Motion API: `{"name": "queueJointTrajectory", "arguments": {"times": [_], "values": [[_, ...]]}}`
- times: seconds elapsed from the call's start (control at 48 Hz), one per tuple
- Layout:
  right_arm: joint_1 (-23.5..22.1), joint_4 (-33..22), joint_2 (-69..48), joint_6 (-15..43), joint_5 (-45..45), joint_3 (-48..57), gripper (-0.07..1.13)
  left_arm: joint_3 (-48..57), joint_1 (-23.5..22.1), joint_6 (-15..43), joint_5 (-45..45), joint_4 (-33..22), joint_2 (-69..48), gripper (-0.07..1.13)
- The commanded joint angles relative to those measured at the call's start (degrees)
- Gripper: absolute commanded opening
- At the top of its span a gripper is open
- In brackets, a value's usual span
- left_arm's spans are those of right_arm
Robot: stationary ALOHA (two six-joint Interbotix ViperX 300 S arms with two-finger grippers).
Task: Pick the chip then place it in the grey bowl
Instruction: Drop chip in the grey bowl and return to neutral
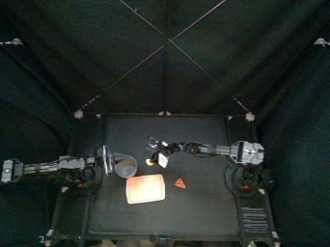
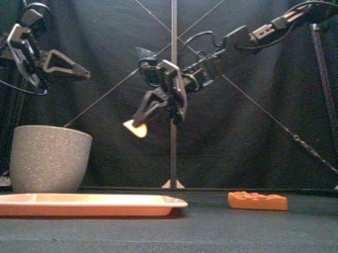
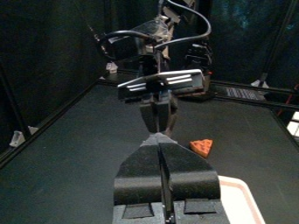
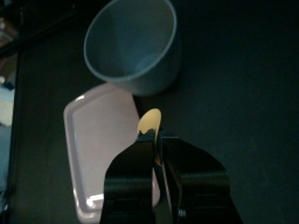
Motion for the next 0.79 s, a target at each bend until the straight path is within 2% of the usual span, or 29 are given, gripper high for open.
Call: {"name": "queueJointTrajectory", "arguments": {"times": [0.021, 0.333, 0.562, 0.792], "values": [[1.7, 1.4, 1.7, -0.3, -5.4, -5.5, 0.4, -0.8, -0.2, 0.0, -0.5, -0.2, 0.3, 0.0], [5.9, 4.3, 10.0, 0.0, -11.7, -15.6, 0.62, 0.3, -0.4, -0.1, -0.5, -0.1, 0.3, 0.0], [7.4, 5.7, 14.0, 0.6, -12.1, -19.2, 0.64, 0.7, -0.5, -0.1, -0.4, -0.2, 0.3, 0.0], [7.2, 4.9, 9.2, -0.2, -13.3, -15.5, 0.64, 0.8, -0.6, -0.1, -0.4, -0.2, 0.3, 0.0]]}}
